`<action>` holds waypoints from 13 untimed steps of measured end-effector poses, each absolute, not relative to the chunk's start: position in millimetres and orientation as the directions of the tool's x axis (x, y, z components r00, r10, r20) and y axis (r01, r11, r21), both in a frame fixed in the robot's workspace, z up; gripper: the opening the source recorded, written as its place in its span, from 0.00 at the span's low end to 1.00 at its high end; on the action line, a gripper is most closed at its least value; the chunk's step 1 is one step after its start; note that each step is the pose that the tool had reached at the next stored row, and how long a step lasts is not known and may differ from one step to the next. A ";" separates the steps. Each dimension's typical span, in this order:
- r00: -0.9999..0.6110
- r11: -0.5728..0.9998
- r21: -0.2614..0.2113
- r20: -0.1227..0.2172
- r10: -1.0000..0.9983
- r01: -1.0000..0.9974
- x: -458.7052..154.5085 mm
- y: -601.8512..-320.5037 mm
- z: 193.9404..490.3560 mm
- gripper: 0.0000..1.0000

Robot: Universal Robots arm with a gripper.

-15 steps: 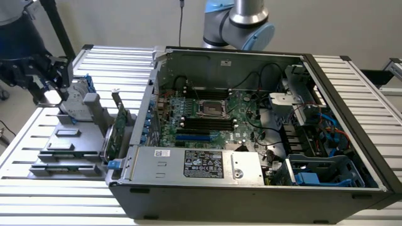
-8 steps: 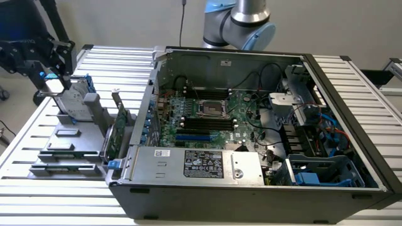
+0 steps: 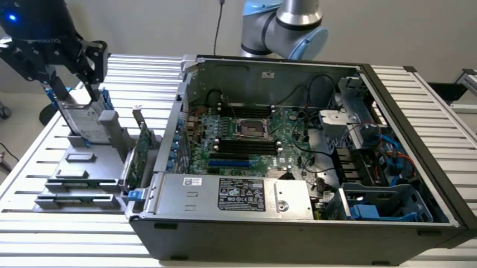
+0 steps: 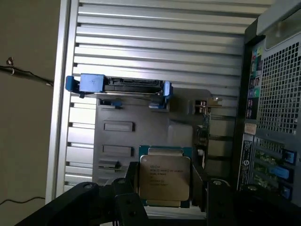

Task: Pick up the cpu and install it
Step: 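Pick up the cpu and move it towards the insertion slot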

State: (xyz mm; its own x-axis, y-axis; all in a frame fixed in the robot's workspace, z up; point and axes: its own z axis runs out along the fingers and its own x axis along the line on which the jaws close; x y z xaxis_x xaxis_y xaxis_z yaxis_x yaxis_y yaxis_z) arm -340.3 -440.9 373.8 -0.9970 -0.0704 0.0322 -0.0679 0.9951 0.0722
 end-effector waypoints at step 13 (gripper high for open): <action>-0.997 0.995 0.072 0.032 -0.070 -0.068 -281.3 -440.0 373.8 0.55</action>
State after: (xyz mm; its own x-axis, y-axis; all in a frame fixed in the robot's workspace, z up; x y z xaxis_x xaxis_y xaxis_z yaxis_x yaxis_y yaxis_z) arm -281.3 -440.0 373.8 -0.9970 -0.0704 0.0323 -0.0680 0.9951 0.0722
